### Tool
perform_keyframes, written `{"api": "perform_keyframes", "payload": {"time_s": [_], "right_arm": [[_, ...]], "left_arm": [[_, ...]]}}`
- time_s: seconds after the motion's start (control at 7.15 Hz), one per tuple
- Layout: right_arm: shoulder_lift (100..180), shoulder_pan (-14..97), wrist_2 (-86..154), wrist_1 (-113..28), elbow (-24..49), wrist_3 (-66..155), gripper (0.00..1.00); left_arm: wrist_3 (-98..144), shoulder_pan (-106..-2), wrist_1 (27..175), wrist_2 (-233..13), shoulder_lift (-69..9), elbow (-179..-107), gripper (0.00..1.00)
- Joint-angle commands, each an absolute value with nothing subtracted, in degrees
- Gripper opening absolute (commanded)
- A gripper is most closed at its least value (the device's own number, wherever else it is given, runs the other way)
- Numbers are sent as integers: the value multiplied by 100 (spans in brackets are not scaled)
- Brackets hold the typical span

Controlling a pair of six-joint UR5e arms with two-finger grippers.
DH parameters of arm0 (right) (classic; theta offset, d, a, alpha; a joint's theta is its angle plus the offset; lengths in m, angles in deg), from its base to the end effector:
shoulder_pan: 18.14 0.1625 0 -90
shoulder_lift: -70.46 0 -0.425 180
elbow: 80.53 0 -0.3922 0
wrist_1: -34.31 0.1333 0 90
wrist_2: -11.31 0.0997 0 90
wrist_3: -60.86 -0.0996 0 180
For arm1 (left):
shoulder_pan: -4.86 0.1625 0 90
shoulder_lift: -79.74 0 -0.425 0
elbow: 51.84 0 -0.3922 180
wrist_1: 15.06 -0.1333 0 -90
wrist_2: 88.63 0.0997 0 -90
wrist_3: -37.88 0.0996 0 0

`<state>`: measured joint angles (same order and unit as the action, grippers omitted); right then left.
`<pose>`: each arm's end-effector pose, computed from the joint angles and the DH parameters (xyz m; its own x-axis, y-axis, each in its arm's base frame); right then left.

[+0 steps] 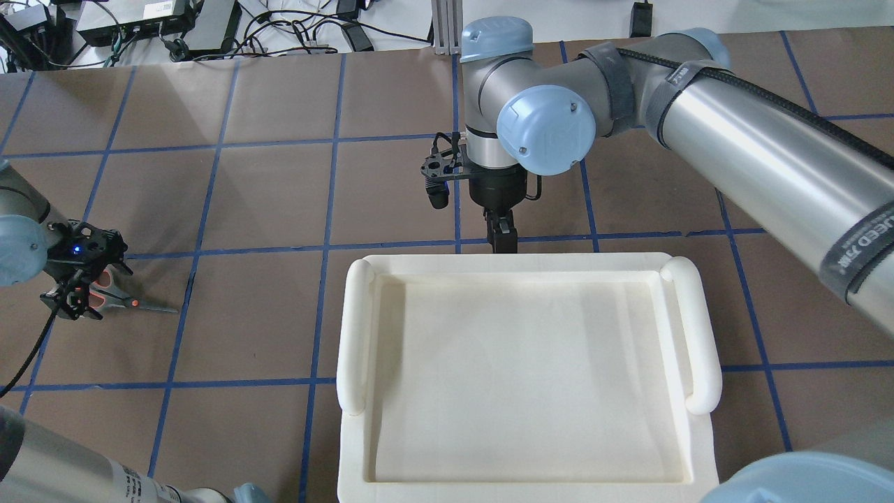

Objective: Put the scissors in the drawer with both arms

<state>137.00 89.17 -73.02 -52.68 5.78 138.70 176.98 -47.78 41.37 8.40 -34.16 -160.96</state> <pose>0.3128 -0.5224 0.2897 0.0657 -0.9152 -0.3977 -0.9976 -0.0683 -0.0075 0.2321 -0.5035 0.1696 0.2136 0.9565 0.1988 0.9769 -0.2088 -0.0451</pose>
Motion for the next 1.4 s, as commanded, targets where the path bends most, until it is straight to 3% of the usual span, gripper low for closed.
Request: {"api": "perform_keyframes", "payload": {"time_s": [0.0,0.28,0.84,1.12,1.26], "right_arm": [[13691,8917,-7315,-5340,569,13882,62],[13673,8917,-7333,-5472,517,13865,55],[13148,8882,-7542,-5481,-350,13882,55],[12927,8795,-7552,-5481,-669,13943,55],[12865,8707,-7552,-5481,-801,13970,55]], "left_arm": [[17859,-4778,4128,831,-3426,-16118,87],[18052,-4778,3936,788,-3496,-16126,78],[18299,-4778,3935,779,-3470,-16135,49],[18395,-4778,3935,770,-3452,-16135,42],[18396,-4804,3935,778,-3382,-16135,32]]}}
